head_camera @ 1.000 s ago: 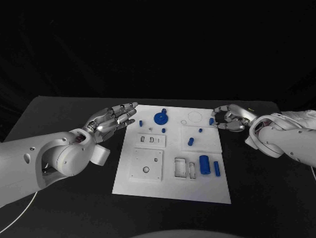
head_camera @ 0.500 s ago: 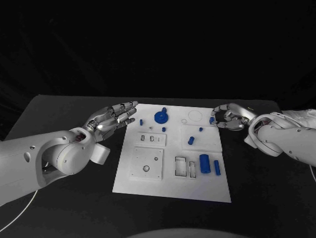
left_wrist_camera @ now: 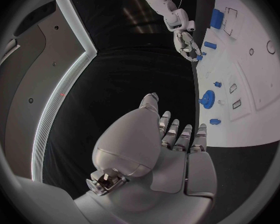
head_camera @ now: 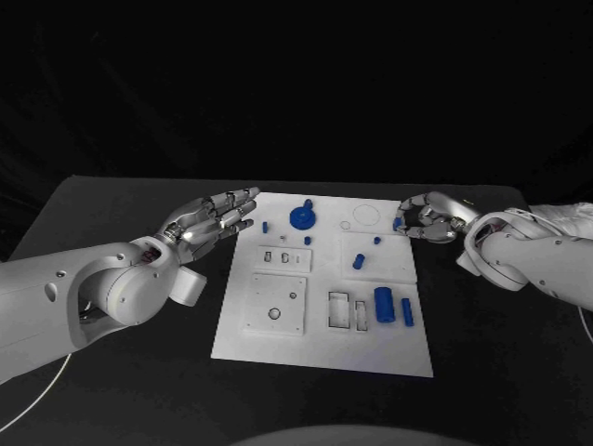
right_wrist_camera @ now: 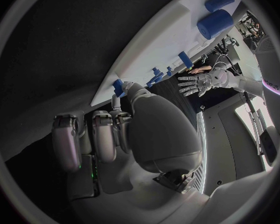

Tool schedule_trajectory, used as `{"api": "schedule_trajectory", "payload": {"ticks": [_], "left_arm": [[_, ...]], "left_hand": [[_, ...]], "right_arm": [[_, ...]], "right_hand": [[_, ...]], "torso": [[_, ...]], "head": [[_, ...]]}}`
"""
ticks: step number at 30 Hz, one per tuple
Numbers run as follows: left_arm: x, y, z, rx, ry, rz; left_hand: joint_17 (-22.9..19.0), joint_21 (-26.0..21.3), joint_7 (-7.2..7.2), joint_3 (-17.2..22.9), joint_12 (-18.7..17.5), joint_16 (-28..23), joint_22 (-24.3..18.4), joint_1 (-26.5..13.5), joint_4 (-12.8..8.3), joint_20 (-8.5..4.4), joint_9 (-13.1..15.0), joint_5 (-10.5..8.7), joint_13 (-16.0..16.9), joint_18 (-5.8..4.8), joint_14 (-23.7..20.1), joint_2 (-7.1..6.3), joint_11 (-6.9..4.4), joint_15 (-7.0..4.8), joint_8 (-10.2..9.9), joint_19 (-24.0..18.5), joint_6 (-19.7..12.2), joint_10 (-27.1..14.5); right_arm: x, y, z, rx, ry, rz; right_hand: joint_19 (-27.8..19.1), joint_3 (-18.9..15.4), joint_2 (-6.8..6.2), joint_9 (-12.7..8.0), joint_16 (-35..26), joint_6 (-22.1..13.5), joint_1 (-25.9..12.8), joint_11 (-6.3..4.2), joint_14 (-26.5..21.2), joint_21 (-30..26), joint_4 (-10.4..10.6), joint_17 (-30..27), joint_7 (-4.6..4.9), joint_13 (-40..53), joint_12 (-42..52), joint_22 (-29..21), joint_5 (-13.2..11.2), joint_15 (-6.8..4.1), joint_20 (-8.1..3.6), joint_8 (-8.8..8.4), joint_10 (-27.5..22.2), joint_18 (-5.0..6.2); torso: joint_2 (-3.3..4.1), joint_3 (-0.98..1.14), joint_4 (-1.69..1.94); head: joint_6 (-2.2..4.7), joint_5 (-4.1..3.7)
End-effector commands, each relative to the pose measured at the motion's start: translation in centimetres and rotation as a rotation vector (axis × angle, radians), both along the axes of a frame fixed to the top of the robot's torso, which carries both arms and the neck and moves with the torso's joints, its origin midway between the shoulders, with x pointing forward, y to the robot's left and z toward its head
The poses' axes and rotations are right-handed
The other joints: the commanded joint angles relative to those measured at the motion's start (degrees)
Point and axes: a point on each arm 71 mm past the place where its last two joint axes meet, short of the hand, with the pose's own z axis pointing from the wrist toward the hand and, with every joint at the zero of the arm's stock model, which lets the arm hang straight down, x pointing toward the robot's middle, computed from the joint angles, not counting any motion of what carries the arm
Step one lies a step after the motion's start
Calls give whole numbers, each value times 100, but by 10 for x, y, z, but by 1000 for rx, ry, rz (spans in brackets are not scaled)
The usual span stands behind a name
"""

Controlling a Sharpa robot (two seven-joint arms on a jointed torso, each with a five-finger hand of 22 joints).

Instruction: Assemble the parts on the task board

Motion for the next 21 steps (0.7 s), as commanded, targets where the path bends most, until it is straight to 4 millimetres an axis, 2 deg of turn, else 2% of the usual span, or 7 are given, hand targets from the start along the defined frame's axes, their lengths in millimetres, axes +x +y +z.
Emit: {"api": "schedule_trajectory", "payload": {"ticks": [1, 14, 21], "left_arm": [[-1, -2, 1, -12, -9, -21], [-1, -2, 1, -12, -7, -24], [-1, -1, 1, -12, -8, -22]], "left_hand": [[5, 27, 12, 24, 21, 29, -44, 54, 1, 2, 6, 39, 6, 19, 30, -13, 40, 5, 36, 51, 7, -2], [5, 27, 12, 24, 21, 29, -44, 54, 1, 2, 6, 39, 6, 19, 30, -13, 40, 5, 36, 51, 7, -2], [6, 29, 14, 26, 30, 37, -43, 55, 1, 2, 5, 40, 6, 18, 36, -15, 48, 9, 35, 55, -2, 2]], "right_arm": [[0, 2, -2, -1, 11, 17], [0, 3, -2, -2, 13, 13], [0, 3, 0, 18, -12, 8]], "right_hand": [[448, 35, -16, 4, 20, 25, 49, 13, 607, -26, -8, 1508, 1, 1508, 22, 1444, 40, 31, 26, 5, 586, -31], [427, 51, -5, 20, 20, 45, 50, 10, 607, -43, -10, 1508, -2, 1508, 22, 1436, 59, 28, 23, 35, 586, -24], [432, 123, 13, 70, 20, 145, 35, -5, 607, -39, -14, 1508, -16, 1508, 22, 1438, 251, 15, 11, 154, 586, -26]], "torso": [[1, 0, 2], [-2, 1, 0], [-7, -2, -2]], "head": [[-12, 3], [-37, 7], [-45, 12]]}}
